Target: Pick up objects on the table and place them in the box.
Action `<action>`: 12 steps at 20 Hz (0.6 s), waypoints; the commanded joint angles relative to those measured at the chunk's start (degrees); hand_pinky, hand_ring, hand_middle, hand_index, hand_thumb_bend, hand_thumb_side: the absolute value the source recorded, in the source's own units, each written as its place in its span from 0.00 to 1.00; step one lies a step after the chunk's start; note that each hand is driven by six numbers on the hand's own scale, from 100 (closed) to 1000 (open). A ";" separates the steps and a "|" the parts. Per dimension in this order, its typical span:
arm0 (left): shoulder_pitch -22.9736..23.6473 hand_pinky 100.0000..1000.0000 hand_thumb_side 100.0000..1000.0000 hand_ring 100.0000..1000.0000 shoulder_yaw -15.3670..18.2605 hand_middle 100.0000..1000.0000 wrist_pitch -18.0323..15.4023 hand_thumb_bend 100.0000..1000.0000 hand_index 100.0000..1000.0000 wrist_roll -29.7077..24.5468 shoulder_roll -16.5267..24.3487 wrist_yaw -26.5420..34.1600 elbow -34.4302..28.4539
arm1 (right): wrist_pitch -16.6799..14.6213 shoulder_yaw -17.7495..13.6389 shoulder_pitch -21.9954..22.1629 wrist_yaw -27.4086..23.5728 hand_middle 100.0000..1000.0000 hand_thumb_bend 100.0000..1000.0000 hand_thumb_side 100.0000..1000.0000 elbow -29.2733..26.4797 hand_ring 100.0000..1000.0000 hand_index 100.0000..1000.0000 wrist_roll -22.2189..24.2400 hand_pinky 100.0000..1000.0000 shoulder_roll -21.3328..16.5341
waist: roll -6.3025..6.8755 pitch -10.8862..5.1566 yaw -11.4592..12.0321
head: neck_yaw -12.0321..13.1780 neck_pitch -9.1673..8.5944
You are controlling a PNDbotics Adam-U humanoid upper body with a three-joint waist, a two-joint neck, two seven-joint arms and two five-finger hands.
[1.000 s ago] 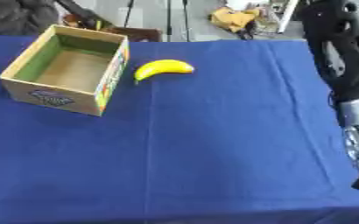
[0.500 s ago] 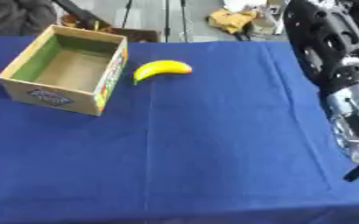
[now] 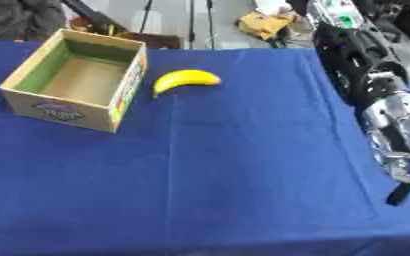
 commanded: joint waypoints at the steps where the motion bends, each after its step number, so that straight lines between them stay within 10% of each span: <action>1: -1.20 0.54 0.87 0.51 -0.47 0.46 -0.05 0.31 0.55 -0.45 0.46 0.32 -0.85 | -2.31 0.19 -0.99 6.66 0.82 0.00 0.73 0.95 0.90 0.61 1.24 0.74 -1.16 | 0.15 -0.44 0.39 | -1.30 -0.08; 12: -2.46 0.54 0.87 0.51 -1.53 0.46 -0.03 0.31 0.55 -1.51 -0.28 0.61 -1.13 | -12.23 1.38 -1.58 29.94 0.85 0.00 0.64 0.36 0.93 0.67 0.21 0.75 1.18 | 0.22 0.82 3.04 | -4.54 -1.14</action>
